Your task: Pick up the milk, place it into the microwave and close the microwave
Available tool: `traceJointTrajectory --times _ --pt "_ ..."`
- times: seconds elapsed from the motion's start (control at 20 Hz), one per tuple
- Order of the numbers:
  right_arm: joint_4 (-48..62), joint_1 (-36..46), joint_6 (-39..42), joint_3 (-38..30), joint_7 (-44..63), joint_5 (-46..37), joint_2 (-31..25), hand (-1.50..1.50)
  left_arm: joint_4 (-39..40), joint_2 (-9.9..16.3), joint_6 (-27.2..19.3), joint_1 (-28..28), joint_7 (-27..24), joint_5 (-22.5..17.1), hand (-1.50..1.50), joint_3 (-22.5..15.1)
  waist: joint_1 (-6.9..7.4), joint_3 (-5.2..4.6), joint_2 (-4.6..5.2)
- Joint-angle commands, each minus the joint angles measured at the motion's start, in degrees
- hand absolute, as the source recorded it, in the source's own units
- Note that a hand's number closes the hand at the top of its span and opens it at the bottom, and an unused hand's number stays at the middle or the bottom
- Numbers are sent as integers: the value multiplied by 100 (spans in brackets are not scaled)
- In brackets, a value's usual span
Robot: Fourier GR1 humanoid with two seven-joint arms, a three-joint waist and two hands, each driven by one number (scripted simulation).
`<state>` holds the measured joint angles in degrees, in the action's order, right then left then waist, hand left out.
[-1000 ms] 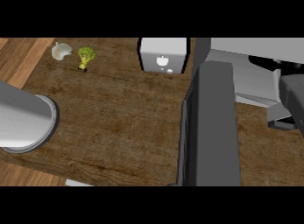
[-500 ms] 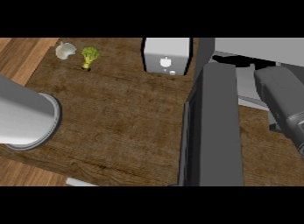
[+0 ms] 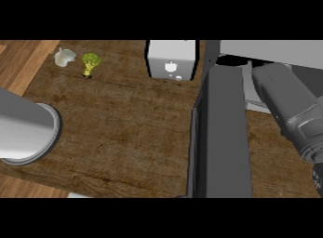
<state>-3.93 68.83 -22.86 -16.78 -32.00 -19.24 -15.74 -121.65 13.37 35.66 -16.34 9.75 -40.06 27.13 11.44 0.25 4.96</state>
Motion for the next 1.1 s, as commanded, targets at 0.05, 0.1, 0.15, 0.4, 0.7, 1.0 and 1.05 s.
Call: traceJointTrajectory --times 0.05,0.1,0.15,0.4,0.7,1.0,1.05 --pt "-116 216 -172 -151 44 141 316 -150 -19 -58 41 48 -44 122 -150 -68 -22 2 -51" --pt "-138 164 -214 -188 -42 170 401 -150 62 -29 44 8 38 123 -150 -102 -74 4 -54" --pt "-169 180 -142 -225 -55 194 246 -150 219 -79 86 30 -28 162 -150 -104 -168 -4 -68" --pt "-251 181 -437 -407 -57 313 176 -150 183 -267 92 -48 5 404 -150 -313 -293 -3 -117" --pt "-153 -340 64 -330 -450 218 -15 -150 302 -406 301 -163 -129 607 -150 -395 -498 -6 -198" --pt "-161 -641 642 -485 -708 388 -49 -150 410 -930 792 -252 -551 1080 -150 -944 -620 -10 -262" --pt "-191 -780 833 -515 -894 431 -19 -150 509 -923 822 -202 -571 1171 -150 -955 -690 -9 -282"
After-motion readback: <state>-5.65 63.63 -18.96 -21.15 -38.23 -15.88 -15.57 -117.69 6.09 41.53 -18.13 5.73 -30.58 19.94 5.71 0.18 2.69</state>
